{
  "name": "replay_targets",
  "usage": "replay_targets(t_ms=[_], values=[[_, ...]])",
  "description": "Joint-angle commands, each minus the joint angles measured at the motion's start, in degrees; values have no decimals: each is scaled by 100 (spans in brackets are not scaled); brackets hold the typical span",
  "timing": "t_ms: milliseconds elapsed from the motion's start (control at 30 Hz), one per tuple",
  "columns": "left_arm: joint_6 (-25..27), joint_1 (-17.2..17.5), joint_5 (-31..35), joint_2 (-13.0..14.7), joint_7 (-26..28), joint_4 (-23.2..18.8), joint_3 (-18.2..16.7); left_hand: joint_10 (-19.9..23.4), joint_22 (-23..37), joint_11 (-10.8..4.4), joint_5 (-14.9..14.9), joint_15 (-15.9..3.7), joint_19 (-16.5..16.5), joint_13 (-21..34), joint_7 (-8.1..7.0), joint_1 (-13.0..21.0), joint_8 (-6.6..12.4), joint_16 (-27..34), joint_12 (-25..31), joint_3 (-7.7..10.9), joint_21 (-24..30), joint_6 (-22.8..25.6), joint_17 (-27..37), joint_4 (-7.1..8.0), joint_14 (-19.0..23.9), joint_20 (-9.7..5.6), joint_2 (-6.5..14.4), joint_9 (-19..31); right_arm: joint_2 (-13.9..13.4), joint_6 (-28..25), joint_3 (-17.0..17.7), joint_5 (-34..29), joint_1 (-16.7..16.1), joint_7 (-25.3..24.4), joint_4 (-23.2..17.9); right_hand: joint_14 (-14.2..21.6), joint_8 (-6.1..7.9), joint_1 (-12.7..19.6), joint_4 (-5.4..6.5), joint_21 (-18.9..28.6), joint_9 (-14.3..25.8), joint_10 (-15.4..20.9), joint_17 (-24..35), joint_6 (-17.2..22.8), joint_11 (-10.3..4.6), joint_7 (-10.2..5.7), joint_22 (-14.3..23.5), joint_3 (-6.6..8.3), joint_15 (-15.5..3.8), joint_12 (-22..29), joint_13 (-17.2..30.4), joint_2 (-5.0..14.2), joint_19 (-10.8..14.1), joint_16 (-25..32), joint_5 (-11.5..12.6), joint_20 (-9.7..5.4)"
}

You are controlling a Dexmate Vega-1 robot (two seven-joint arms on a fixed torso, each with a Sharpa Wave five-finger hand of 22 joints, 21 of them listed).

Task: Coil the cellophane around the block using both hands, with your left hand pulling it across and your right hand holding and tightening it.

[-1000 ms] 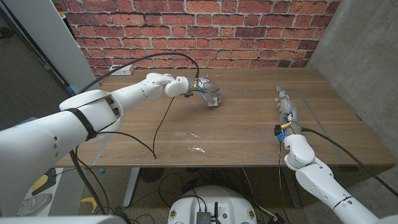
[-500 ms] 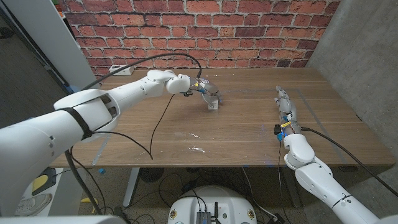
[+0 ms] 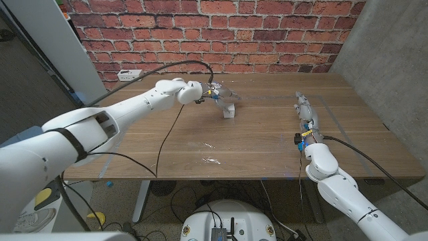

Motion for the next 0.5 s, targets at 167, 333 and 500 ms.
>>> replay_targets(t_ms=[167,333,500], values=[[1124,1098,-130,576,538,-1523,-899,71,17,-49,0,-18,-71,-34,3,-340,115,68,119,-101,-77,247,22,160,-52,33,82,14,-274,-496,2,-46,-50,-22,-320,26,44,136,-70,33,34,29,4,107,-14,17,29,96,36,2,12,96,-8,53,46,100],[1444,1461,-144,736,529,-2044,-1132,157,21,-25,-6,-12,-62,-57,54,-405,159,86,162,-103,-101,417,15,186,-40,52,133,13,-490,-842,8,-84,-68,-1,-515,83,55,198,-98,37,35,69,2,149,-23,12,29,144,58,15,12,127,0,70,55,117],[1751,1813,-186,876,412,-2534,-1331,172,22,-8,-13,3,-36,-67,74,-442,165,96,171,-104,-102,464,15,204,-30,72,160,13,-728,-1152,25,-101,-101,69,-686,122,56,255,-121,45,35,119,2,171,-18,11,29,191,56,31,12,155,20,80,65,107]])
